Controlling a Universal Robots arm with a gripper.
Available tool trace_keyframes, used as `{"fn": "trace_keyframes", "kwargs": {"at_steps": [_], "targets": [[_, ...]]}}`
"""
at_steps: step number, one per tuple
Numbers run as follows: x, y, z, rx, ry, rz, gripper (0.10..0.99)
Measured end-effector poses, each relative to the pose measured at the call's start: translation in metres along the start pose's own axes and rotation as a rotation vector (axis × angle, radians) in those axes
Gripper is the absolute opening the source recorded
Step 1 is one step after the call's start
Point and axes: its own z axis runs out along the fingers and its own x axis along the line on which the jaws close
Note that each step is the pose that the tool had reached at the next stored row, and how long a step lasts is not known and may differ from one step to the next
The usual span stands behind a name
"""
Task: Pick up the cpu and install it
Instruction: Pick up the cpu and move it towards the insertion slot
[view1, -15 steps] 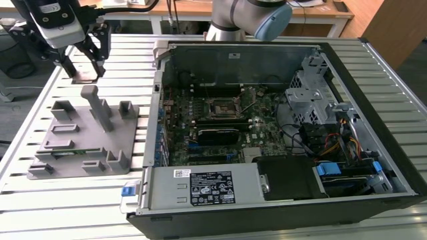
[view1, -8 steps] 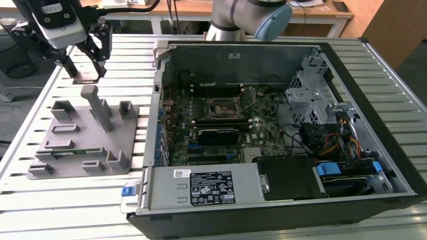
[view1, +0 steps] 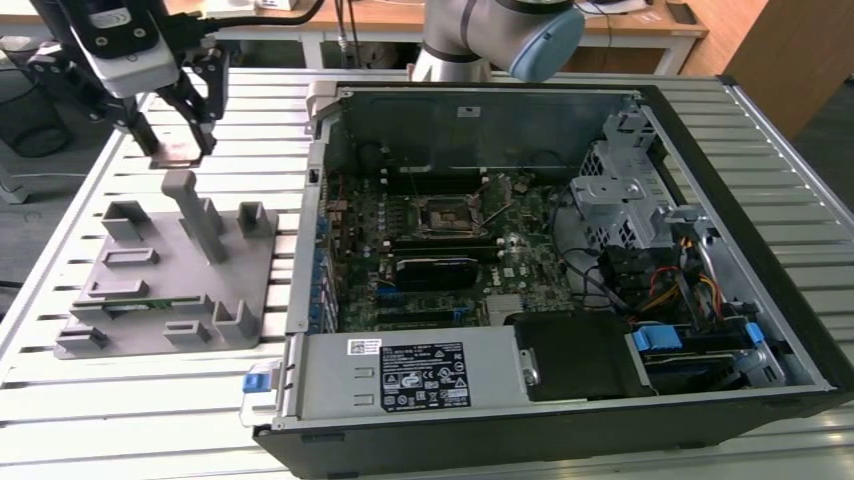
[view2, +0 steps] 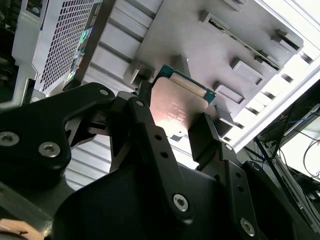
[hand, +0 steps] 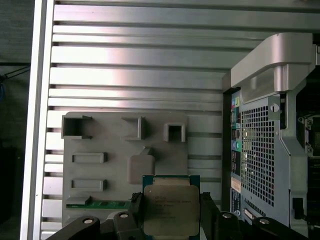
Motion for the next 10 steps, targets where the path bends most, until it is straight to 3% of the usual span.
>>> {"fn": "trace_keyframes", "kwargs": {"at_steps": [10], "targets": [[-0.0027, 0.0002, 0.0009, 0.000, 0.0000, 0.000, 0.541]]}}
